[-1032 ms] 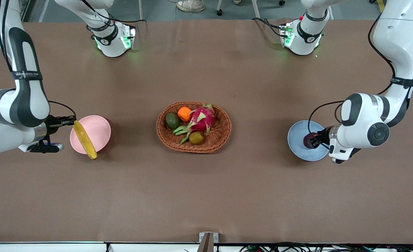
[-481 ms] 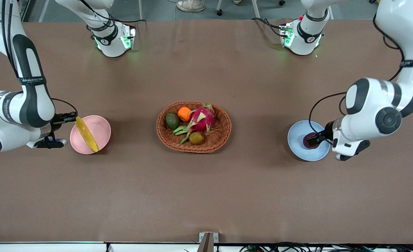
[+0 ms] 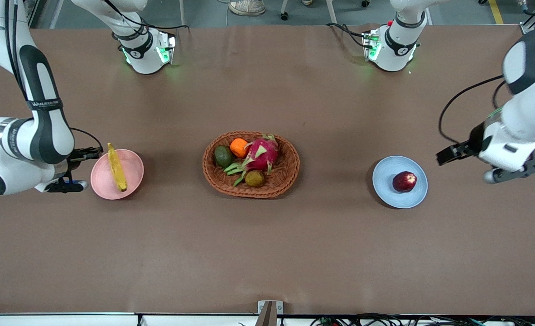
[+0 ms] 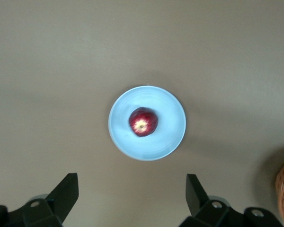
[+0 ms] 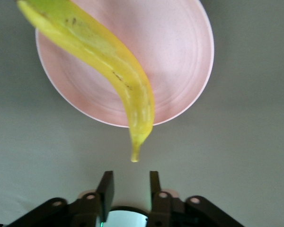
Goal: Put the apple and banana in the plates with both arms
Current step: 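Release the banana onto the pink plate while the left gripper withdraws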
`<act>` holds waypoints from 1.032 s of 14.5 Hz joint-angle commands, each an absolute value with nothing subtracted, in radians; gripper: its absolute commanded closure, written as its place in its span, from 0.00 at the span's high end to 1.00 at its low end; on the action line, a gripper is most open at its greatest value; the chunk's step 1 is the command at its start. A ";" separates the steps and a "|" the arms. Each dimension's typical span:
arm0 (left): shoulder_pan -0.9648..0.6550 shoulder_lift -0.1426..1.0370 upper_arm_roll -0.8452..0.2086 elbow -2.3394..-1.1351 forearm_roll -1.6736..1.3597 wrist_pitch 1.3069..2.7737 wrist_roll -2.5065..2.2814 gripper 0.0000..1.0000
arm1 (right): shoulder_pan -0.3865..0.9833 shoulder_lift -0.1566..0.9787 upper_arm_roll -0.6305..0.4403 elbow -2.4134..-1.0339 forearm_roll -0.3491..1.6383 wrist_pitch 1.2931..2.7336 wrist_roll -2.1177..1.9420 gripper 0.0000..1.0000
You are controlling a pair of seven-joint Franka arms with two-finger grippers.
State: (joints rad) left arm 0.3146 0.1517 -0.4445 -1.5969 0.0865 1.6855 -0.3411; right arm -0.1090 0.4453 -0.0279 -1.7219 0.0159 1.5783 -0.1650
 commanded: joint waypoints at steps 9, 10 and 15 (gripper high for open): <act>0.028 0.023 -0.155 -1.515 0.035 1.497 -0.178 1.00 | -0.072 0.305 -0.009 -1.356 0.001 1.419 -0.032 1.00; 0.005 0.002 -0.122 -1.541 0.020 1.500 -0.178 1.00 | -0.086 0.310 -0.008 -1.301 0.014 1.419 -0.029 1.00; -0.014 -0.058 -0.092 -1.586 0.000 1.493 -0.178 1.00 | -0.086 0.296 -0.011 -1.256 0.031 1.414 -0.015 1.00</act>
